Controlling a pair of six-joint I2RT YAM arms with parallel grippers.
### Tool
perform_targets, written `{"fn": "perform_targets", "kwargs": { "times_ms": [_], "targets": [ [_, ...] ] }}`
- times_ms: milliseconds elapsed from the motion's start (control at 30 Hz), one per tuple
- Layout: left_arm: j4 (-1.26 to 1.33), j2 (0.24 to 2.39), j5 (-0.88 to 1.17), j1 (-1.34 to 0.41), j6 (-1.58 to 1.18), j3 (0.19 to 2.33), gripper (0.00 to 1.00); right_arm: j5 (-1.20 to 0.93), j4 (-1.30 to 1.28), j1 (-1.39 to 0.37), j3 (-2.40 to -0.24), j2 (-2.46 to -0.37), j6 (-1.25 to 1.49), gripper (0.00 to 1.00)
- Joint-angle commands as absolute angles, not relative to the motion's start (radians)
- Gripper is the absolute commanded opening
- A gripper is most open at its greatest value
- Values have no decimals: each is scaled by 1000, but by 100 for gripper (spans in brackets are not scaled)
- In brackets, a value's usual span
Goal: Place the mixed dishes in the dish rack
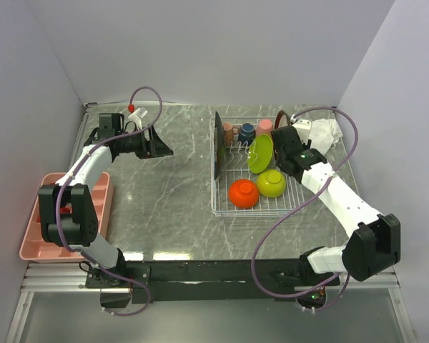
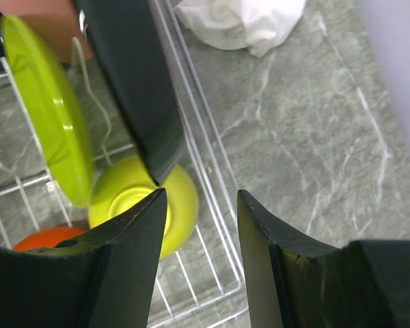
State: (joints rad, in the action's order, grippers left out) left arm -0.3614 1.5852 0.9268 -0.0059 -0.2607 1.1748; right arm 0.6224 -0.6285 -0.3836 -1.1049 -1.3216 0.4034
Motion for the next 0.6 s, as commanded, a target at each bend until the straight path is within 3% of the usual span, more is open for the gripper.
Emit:
{"fn": "perform_targets", "kwargs": {
  "times_ms": [0,567],
  "targets": [
    [-330,1555,940,-3,-268,1164,73,603,-597,-388,-1126,-1293,402,54],
    [-344,1591,942,-3,-258,1196,73,621,-641,-390,-1239,-1279,336,54]
  ]
}}
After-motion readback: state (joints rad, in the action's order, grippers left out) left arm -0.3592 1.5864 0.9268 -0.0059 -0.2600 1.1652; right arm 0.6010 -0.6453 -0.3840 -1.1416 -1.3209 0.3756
